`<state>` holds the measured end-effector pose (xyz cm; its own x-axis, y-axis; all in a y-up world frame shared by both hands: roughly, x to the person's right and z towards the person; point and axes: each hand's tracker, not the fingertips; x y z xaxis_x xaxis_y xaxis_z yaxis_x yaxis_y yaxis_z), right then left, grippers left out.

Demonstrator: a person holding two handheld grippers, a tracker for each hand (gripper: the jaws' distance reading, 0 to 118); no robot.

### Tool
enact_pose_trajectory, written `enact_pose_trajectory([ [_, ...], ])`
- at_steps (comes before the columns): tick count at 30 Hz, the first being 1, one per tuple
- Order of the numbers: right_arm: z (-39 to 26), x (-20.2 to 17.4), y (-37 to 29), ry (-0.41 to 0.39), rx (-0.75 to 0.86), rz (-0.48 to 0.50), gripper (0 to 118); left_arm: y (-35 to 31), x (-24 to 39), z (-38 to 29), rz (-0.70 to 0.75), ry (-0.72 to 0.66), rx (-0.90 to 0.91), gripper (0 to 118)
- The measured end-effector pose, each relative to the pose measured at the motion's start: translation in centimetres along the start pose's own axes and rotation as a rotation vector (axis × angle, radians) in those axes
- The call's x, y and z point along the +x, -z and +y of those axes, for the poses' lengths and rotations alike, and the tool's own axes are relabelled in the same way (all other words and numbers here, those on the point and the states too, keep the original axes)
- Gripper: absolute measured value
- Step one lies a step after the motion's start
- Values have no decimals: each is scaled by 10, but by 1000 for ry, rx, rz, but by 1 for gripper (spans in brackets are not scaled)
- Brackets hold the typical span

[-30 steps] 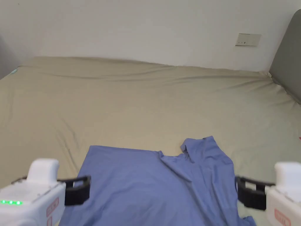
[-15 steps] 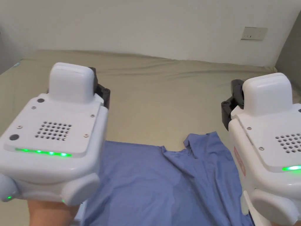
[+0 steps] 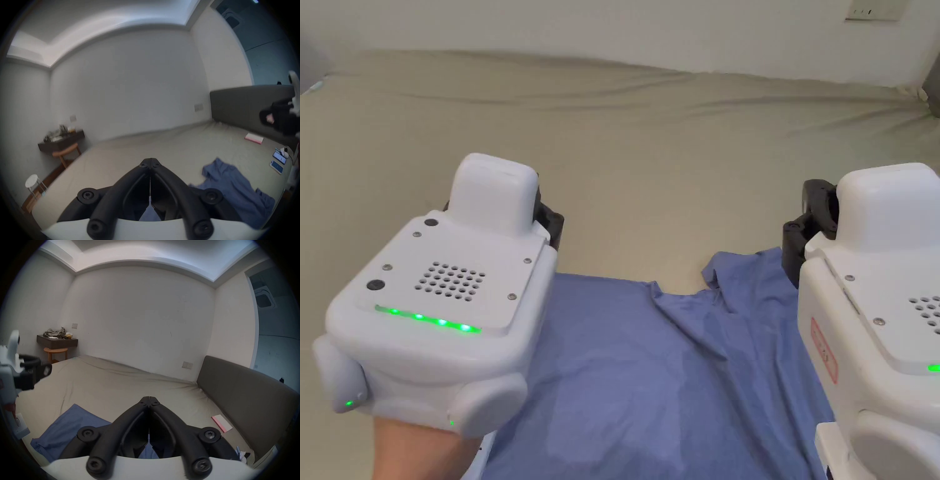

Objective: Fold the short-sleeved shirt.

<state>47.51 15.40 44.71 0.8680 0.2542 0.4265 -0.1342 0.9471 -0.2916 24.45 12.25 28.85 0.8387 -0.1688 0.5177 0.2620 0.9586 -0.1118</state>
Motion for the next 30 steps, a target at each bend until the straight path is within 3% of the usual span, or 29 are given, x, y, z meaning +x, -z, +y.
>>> enact_pose_trajectory([
  [4,-34,12,29,7,-100,5,2,64,-18,-78,-30,-68,-278,0],
  [6,-53,22,43,6,-164,1,2,93,-28,-117,42,-80,-363,0],
  [7,-61,26,49,10,-185,-7,2,106,-34,-130,59,-65,-388,8],
  [8,-70,32,56,17,-211,-19,2,123,-41,-142,72,-45,-423,32],
  [10,-83,43,67,29,-256,-29,2,155,-55,-159,74,-67,-499,101],
  [11,-90,50,72,35,-273,-38,2,172,-63,-166,68,-101,-533,110],
  [18,-125,78,89,92,-398,-49,2,267,-98,-181,62,-245,-620,110],
  [19,-129,79,90,83,-406,-60,2,274,-97,-183,54,-241,-631,106],
  [21,-135,81,91,79,-420,-73,2,283,-91,-191,20,-208,-694,87],
  [26,-138,86,97,93,-437,-70,2,281,-83,-195,5,-179,-680,81],
  [27,-137,86,98,85,-435,-67,2,279,-81,-193,-31,-176,-674,74],
  [29,-136,85,104,75,-432,-54,2,270,-71,-181,-76,-105,-660,47],
  [30,-135,84,108,72,-430,-47,2,266,-66,-176,-88,-67,-656,18],
])
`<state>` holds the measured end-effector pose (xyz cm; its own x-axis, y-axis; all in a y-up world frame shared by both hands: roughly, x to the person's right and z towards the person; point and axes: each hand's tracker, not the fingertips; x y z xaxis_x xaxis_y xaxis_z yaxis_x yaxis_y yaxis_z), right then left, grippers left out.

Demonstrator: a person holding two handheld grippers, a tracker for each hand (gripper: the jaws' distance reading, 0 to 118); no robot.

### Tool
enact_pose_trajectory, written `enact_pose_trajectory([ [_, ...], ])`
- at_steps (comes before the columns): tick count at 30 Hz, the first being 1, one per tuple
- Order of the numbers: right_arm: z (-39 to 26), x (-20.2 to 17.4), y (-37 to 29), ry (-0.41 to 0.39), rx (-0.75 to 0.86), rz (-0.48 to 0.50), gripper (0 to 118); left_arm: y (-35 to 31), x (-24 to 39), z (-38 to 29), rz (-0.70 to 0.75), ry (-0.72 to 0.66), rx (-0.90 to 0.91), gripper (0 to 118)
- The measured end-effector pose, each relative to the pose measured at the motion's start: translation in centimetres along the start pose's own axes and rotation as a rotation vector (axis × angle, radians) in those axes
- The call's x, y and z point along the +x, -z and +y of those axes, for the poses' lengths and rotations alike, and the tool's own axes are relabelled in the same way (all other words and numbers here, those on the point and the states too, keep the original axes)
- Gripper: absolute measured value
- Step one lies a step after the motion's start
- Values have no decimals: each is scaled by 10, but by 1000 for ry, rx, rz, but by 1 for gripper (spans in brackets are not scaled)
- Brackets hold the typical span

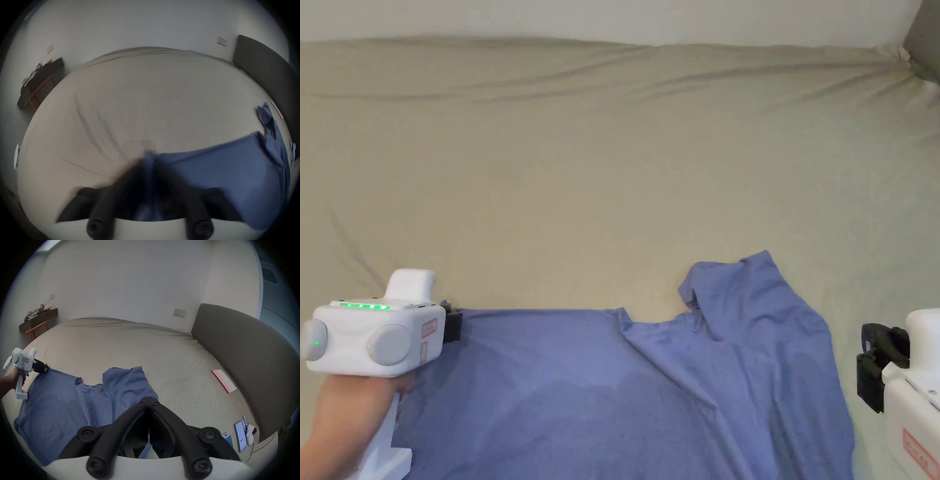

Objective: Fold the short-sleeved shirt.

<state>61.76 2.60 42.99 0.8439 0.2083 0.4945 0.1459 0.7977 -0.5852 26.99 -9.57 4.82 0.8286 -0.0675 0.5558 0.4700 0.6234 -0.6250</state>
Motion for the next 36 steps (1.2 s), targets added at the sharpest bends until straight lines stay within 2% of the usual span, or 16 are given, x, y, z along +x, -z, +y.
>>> enact_pose_trajectory([
  [1,2,0,3,-4,0,5,2,-3,6,-2,-26,28,-10,0],
  [4,11,2,21,-20,-26,37,4,-32,10,-2,31,63,79,0],
  [5,14,5,30,-7,-27,44,13,-44,9,-3,39,40,103,0],
  [6,16,8,40,-4,-42,63,31,-56,6,-3,36,34,120,0],
  [7,18,11,53,-10,-85,107,75,-65,4,-4,42,24,149,0],
  [8,19,15,72,-27,-174,138,101,-79,2,-6,50,17,166,0],
  [9,17,16,89,-32,-207,140,111,-92,1,-9,56,13,174,0],
  [14,4,22,172,-116,-310,78,111,-138,-8,-25,88,-11,221,0],
  [19,-20,24,233,-70,-416,73,112,-150,-11,-40,97,-2,200,0],
  [21,-15,29,230,42,-404,110,109,-149,-11,-45,120,19,185,0],
  [23,-15,26,226,14,-412,116,83,-140,-16,-50,118,15,163,0],
  [26,-9,14,208,-37,-379,181,67,-136,-16,-53,124,1,152,0],
  [27,-6,7,202,-82,-377,191,44,-138,-14,-54,126,-1,150,0],
  [28,-5,1,198,-147,-379,159,5,-139,-13,-54,129,0,160,0],
  [31,-1,-11,174,-228,-338,99,5,-150,-13,-53,132,-11,184,0],
  [36,33,11,95,-112,-176,55,5,-191,-15,-45,160,-36,285,0],
])
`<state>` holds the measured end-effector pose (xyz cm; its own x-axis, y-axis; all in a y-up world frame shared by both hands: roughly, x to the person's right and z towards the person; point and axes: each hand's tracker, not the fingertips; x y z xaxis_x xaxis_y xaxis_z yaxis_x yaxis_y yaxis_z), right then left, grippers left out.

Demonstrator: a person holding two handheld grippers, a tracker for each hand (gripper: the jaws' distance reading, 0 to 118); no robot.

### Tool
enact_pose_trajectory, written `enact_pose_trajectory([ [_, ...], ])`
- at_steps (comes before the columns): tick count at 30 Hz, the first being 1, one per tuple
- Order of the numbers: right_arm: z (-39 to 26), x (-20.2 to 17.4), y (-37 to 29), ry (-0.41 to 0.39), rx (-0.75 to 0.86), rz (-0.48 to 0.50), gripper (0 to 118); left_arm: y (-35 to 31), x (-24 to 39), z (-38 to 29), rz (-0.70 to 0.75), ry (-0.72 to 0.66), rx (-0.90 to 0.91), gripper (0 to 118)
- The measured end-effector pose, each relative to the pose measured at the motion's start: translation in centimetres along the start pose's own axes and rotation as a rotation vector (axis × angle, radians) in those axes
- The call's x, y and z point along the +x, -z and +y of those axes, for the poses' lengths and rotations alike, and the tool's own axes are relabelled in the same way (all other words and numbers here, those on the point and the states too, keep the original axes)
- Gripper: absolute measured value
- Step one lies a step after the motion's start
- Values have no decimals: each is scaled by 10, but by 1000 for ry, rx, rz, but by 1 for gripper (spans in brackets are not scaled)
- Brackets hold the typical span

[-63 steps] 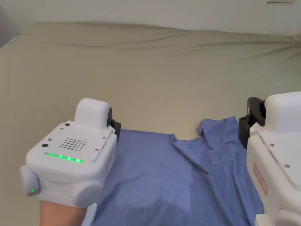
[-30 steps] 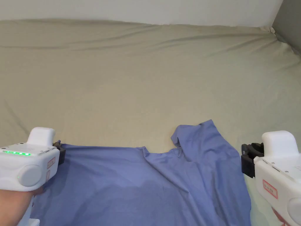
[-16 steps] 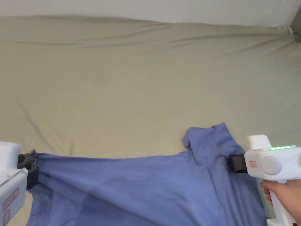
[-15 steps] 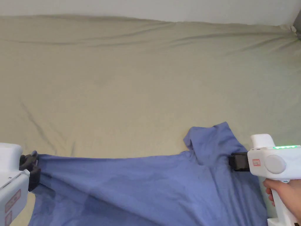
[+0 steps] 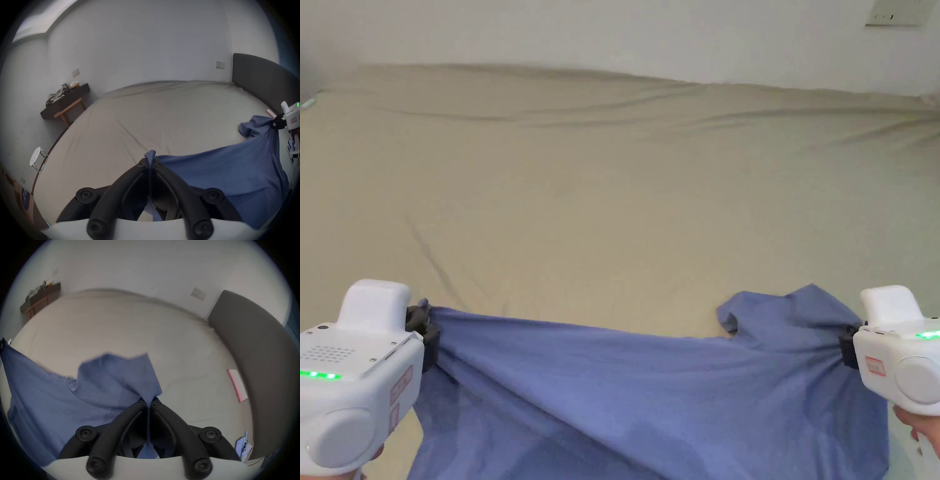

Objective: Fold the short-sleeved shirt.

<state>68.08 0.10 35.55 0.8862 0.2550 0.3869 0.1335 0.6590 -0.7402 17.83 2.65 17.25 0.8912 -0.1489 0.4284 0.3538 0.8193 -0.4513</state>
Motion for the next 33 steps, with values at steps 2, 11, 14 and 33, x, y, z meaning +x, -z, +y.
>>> enact_pose_trajectory([
  [2,5,6,-40,5,84,-38,5,-17,-4,10,12,-4,46,0],
  [11,14,28,-226,113,493,-186,5,-138,-32,65,84,-55,350,0],
  [14,13,28,-274,137,592,-228,5,-184,-39,77,104,-79,453,0],
  [33,91,59,-453,140,955,-303,5,-336,-88,185,192,-85,802,0],
])
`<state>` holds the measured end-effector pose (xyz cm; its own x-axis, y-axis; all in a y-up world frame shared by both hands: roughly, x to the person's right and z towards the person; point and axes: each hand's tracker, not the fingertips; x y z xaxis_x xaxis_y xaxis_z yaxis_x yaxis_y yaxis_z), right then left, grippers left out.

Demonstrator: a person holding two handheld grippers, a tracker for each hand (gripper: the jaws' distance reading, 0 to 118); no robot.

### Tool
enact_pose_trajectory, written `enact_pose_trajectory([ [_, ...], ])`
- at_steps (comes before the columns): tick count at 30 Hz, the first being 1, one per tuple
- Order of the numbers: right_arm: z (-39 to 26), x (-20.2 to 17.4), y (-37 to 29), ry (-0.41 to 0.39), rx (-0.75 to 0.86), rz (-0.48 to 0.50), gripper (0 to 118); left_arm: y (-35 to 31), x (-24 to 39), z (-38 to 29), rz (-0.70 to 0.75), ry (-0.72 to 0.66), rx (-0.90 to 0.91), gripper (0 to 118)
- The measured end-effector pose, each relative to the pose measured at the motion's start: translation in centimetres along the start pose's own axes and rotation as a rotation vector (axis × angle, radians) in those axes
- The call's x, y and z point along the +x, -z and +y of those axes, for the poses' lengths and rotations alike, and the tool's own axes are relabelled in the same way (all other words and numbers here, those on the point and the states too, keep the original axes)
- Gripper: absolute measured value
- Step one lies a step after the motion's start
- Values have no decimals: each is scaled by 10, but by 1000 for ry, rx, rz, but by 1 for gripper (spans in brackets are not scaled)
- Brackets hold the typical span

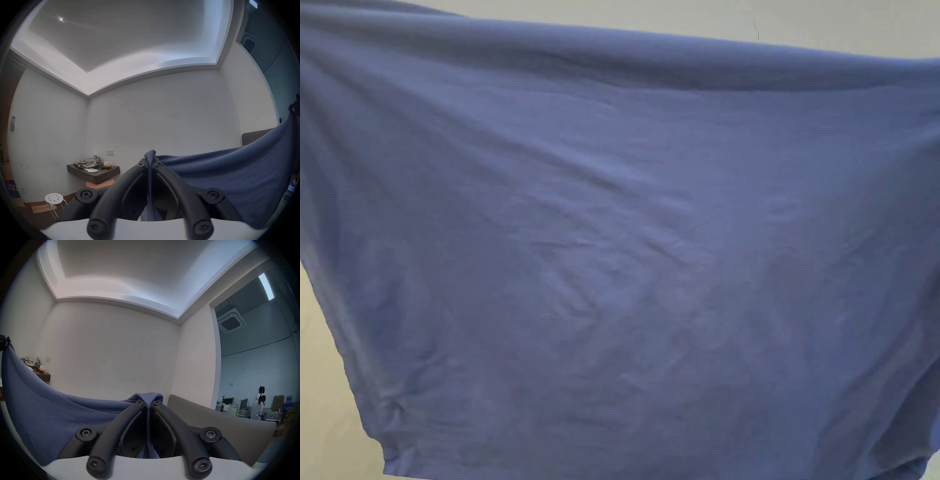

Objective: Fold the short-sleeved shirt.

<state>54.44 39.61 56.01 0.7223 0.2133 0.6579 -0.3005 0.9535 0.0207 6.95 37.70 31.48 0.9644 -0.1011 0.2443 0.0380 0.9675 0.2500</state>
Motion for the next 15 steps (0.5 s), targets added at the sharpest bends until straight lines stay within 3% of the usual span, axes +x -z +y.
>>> enact_pose_trajectory([
  [15,34,-17,129,-58,10,-33,5,129,20,23,-38,2,-95,0],
])
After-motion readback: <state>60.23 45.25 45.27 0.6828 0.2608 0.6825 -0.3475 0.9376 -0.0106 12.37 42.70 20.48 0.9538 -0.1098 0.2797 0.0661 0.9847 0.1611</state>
